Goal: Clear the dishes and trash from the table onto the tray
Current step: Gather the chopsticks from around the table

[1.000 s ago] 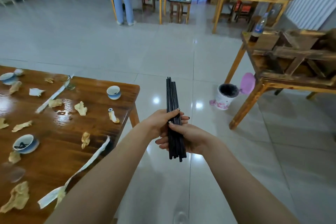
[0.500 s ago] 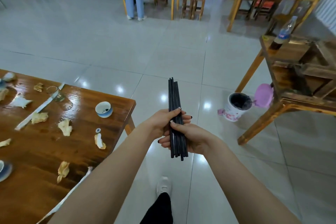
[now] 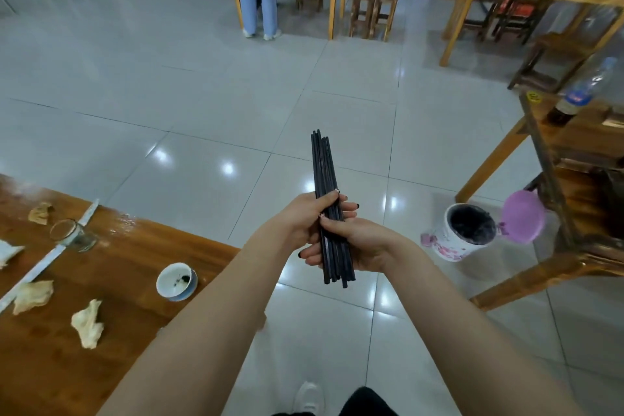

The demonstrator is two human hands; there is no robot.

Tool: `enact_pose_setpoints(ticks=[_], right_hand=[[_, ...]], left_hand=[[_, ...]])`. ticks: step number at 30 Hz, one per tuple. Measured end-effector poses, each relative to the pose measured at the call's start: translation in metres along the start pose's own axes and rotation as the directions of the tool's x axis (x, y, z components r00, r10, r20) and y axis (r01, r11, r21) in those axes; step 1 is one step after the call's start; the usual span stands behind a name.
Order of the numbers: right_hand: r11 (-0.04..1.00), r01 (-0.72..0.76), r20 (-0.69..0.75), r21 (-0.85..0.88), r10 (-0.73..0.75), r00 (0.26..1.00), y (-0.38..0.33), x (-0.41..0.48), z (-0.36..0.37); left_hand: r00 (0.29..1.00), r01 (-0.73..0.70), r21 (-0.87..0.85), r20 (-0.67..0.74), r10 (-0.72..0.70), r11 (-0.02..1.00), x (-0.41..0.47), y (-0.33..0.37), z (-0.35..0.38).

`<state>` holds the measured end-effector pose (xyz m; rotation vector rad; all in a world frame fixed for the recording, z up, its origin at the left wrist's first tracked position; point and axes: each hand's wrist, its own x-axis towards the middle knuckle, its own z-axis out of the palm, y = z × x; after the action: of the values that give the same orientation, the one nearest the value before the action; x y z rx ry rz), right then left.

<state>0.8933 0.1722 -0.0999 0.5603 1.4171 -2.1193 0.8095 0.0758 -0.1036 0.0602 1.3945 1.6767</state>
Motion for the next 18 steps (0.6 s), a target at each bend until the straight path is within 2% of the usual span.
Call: enact_pose_setpoints(ticks=[8,18], right_hand=[[0.995,-0.042,0.080,-0.087,0.049,0.996,-0.072,0.060,-0.048],[0.967,-0.058,0.210,-0.248,0.112,0.971,-0.186,0.148,-0.108]], left_hand=[[0.998,-0.030,-0.090,-0.059,0.025,0.996,0.073,0.050,-0.010],[0.951,-0.195,-0.228,-0.282,0.127,0.954,0.175,0.123,-0.018]])
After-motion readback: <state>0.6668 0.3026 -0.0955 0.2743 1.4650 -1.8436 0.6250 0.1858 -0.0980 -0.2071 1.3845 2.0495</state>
